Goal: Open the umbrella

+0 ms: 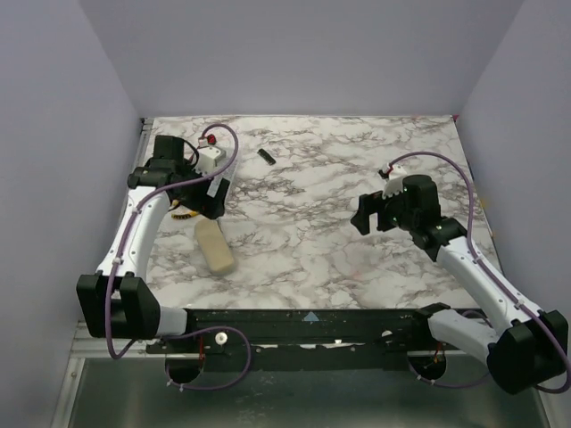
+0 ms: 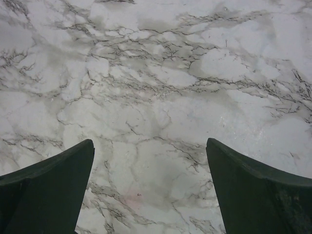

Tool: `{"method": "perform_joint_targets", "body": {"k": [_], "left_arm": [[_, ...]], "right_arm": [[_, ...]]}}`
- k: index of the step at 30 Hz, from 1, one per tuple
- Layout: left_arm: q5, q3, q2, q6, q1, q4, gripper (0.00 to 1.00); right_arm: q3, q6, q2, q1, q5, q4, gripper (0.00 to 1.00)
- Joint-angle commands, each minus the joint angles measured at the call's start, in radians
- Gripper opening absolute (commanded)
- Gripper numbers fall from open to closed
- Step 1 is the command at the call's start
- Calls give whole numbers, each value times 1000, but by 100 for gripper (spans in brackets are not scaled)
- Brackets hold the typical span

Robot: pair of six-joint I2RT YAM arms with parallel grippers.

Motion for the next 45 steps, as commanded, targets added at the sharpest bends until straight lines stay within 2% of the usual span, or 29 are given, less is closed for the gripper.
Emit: {"method": "perform_joint_targets", "body": {"k": [1, 6, 9, 15, 19, 23, 33, 40, 45], "left_arm": [[86, 55, 5, 223, 168, -180, 99], [-22, -82, -61, 557, 340, -211, 98], [-123, -194, -105, 683, 375, -163, 98], [-183, -402, -116, 772, 390, 1, 99], [-177, -460, -91, 762, 359, 79, 99], [-193, -489, -49, 712, 287, 167, 99], [-183, -420, 65, 598, -24, 238, 99], [-175, -271, 190, 477, -250, 235, 98], [-142, -76, 334, 337, -411, 199, 95]], "right_arm": [[62, -51, 28, -5, 30, -30, 100], [99, -55, 68, -5, -4, -24, 100], [113, -58, 91, -4, -15, -30, 100], [149, -44, 118, -4, -76, -54, 100], [151, -31, 121, -4, -108, -54, 100], [144, -28, 121, -4, -92, -51, 100], [119, 31, 103, -6, -71, -66, 100], [94, 88, 95, -43, -55, -65, 100], [112, 104, 93, -53, -48, -67, 100]]}}
